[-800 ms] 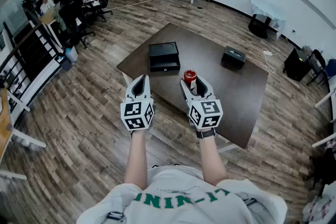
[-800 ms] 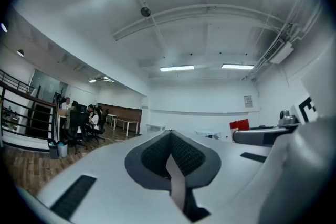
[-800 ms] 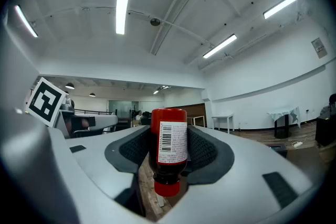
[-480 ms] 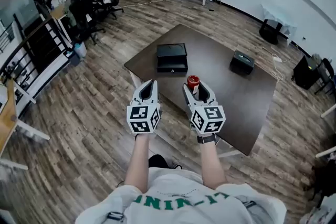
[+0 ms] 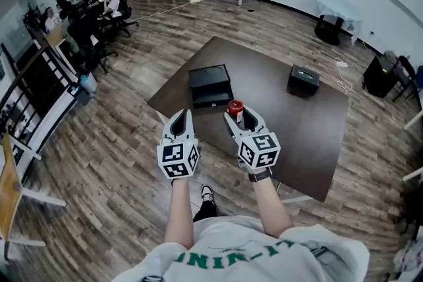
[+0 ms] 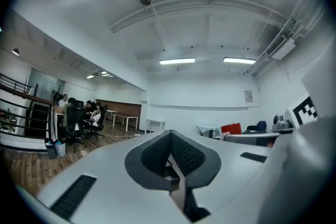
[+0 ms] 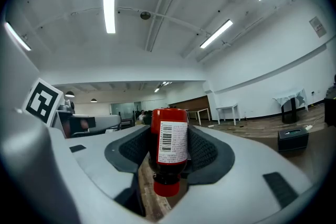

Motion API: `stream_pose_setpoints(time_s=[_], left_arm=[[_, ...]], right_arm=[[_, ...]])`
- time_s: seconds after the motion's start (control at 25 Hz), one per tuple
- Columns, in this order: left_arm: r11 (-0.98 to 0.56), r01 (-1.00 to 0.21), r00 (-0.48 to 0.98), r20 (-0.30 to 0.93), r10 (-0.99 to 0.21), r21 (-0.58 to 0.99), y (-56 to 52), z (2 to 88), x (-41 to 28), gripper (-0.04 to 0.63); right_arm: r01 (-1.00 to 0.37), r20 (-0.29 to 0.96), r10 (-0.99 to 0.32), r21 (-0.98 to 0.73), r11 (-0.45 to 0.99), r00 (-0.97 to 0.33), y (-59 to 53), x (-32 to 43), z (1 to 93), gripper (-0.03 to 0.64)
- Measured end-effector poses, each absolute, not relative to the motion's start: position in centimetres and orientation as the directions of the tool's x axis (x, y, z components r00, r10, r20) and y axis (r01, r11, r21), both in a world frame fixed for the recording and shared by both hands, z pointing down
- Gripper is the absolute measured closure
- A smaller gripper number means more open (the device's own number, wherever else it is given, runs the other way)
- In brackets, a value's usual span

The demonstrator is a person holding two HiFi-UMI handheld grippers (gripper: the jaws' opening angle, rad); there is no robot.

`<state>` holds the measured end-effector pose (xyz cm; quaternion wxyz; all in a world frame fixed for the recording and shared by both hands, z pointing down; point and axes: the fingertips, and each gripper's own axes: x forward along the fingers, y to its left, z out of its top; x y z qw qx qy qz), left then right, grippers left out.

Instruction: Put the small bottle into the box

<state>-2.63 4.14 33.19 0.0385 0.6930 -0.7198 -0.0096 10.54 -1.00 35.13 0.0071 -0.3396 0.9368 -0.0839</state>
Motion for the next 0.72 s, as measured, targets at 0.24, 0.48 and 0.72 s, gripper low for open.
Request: stream_pose_setpoints(time_s=[0.24, 0.48, 0.72], left_arm=[[0.016, -0.998, -0.016, -0.002, -1.0, 0.061, -4.4, 31.3, -9.6, 0.583], [-0.014, -0.997, 0.015, 0.007, -1.0, 0.073, -10.0, 32.4, -15.4, 0.583], [-0.057, -0.993, 0.063, 0.058, -0.996, 0.098, -14.6, 36.7, -18.5, 0.583]], right_arm=[[-0.659, 0.015, -0.66, -0.09, 0.747, -0.751, -8.6, 3.9, 32.5, 0.39], [-0.67, 0.029, -0.67, -0.077, 0.738, -0.741, -14.2, -2.5, 33.1, 0.39], [-0.674, 0.111, -0.665, -0.101, 0.732, -0.739, -17.5, -6.1, 37.9, 0.39]])
